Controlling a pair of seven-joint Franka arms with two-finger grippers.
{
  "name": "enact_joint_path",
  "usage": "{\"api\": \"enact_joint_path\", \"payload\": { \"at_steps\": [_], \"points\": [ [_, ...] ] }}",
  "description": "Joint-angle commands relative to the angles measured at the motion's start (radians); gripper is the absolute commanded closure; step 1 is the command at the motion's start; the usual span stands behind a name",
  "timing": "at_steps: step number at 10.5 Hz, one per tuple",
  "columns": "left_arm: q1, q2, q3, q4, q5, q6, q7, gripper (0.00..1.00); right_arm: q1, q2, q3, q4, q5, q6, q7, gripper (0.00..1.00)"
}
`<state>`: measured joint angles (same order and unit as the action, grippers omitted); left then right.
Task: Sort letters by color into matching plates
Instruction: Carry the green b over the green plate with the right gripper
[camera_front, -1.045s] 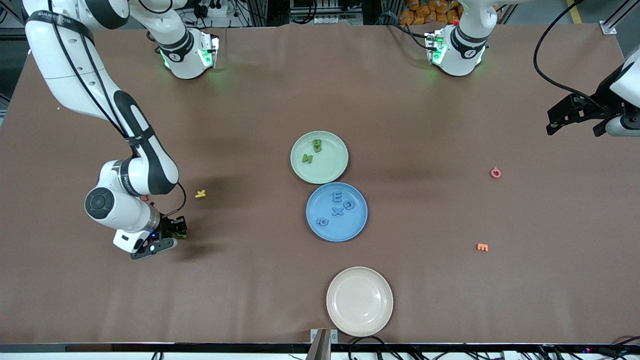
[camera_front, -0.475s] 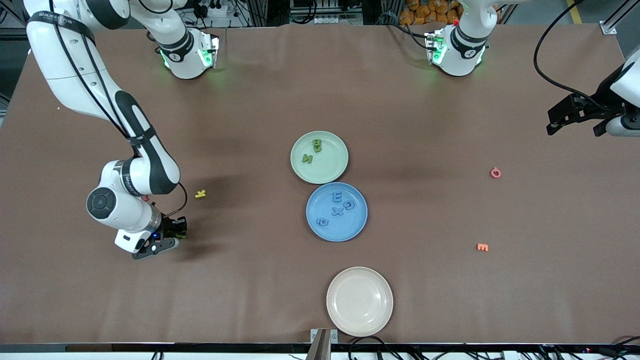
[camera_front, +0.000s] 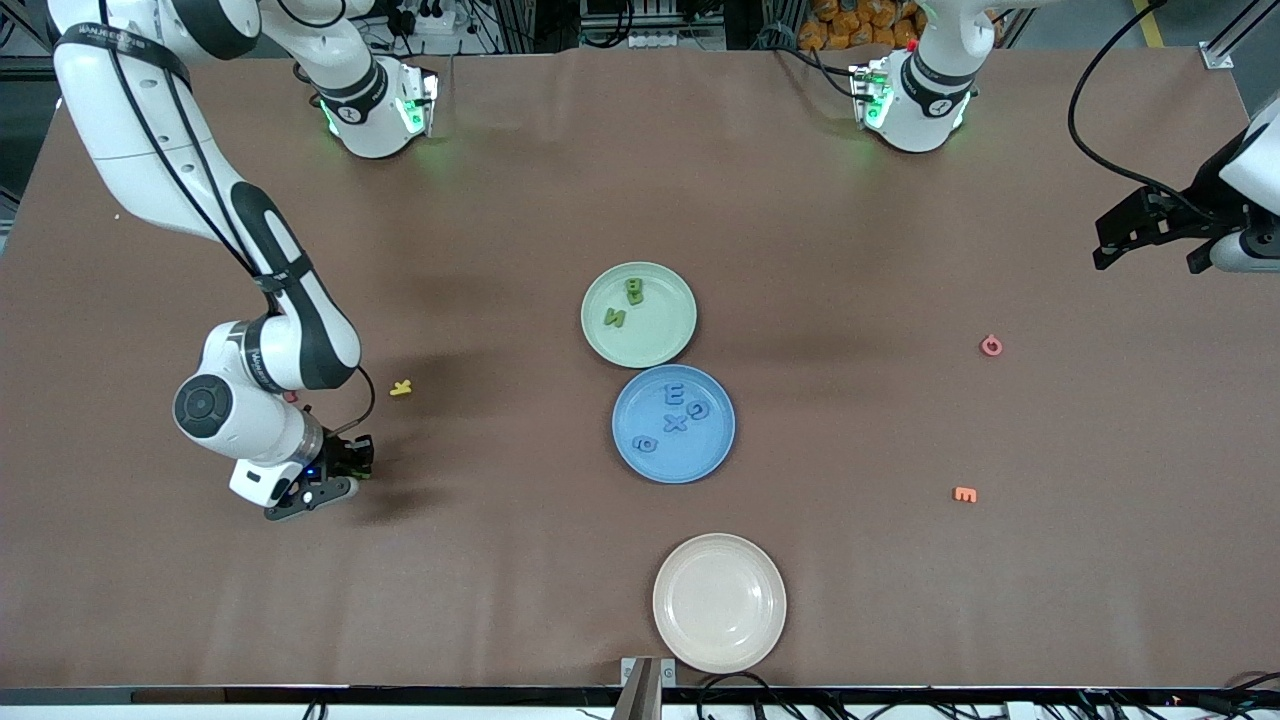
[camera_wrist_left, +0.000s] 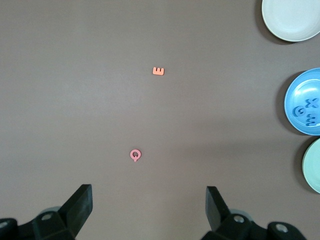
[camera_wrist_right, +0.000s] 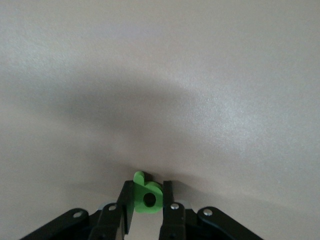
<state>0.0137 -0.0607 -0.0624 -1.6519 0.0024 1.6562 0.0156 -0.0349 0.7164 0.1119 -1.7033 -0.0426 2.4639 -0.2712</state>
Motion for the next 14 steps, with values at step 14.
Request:
{"api": "enact_joint_path", "payload": {
  "at_steps": [14],
  "points": [
    [0.005, -0.002, 0.003, 0.003, -0.018, -0.006, 0.033, 0.00, 0.226, -0.118, 0.207, 0.004, 0.018, -0.197, 0.676, 1.00]
  ]
}}
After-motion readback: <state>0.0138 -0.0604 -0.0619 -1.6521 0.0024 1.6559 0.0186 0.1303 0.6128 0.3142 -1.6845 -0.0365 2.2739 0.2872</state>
